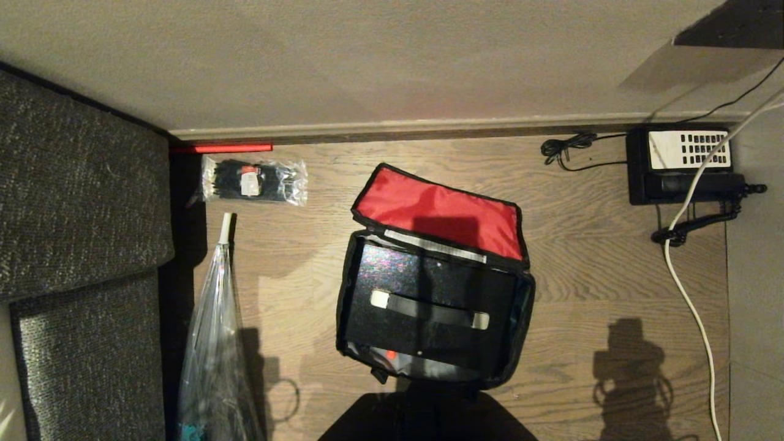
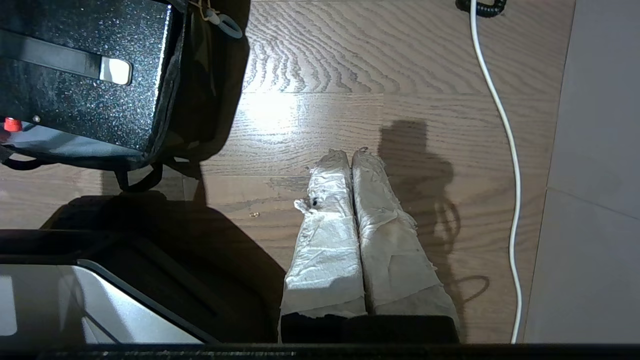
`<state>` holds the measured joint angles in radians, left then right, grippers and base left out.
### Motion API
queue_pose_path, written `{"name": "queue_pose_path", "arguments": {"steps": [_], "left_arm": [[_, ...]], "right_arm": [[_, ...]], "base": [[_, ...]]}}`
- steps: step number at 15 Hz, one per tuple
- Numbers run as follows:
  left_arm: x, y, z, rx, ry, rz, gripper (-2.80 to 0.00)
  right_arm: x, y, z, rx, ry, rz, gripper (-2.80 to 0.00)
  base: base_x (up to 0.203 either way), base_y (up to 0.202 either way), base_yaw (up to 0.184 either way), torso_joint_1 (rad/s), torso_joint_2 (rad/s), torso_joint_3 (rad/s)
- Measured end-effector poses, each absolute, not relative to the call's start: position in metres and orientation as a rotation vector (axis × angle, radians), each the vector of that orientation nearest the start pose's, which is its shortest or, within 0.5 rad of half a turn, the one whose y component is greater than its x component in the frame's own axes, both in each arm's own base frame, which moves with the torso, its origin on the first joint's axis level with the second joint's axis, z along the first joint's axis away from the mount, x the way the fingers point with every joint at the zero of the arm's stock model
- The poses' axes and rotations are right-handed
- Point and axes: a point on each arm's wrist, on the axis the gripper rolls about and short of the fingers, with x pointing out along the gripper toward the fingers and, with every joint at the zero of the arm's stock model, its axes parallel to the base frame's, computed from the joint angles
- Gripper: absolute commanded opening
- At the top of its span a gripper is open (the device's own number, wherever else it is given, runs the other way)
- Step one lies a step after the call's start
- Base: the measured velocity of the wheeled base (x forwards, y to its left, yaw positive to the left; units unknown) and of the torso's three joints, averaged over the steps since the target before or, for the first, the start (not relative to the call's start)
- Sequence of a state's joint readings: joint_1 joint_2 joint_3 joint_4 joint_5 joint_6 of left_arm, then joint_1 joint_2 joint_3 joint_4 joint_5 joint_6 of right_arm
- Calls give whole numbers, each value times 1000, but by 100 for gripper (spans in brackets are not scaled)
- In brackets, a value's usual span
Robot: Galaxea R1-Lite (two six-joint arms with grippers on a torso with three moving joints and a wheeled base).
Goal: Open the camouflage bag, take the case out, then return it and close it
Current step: Close the top of the storage box
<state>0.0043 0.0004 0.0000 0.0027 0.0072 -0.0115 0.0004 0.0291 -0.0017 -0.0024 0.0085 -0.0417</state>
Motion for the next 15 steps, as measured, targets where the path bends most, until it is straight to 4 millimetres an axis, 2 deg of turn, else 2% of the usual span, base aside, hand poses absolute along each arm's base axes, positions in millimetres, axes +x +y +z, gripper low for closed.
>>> {"name": "queue_pose_path", "arguments": {"steps": [6,8,10,12,13,15], "left_arm": [[-23,0,75,-12,3,12,-280],[-23,0,75,-11,3,12,-280],[-23,0,75,-11,4,12,-280],[-23,0,75,-11,3,11,-280],[-23,0,75,-12,3,11,-280],[-23,0,75,-12,3,11,-280]], "right_arm": [[-21,0,76,-54,30,13,-280],[-22,0,82,-53,8,14,-280],[-33,1,113,-56,-83,54,-280],[-57,2,149,-53,-124,95,-280],[-70,2,160,-42,-95,110,-280],[-89,3,163,-15,45,136,-280]], "base": [[0,0,0,0,0,0],[0,0,0,0,0,0],[0,0,0,0,0,0],[0,0,0,0,0,0],[0,0,0,0,0,0],[0,0,0,0,0,0]]}}
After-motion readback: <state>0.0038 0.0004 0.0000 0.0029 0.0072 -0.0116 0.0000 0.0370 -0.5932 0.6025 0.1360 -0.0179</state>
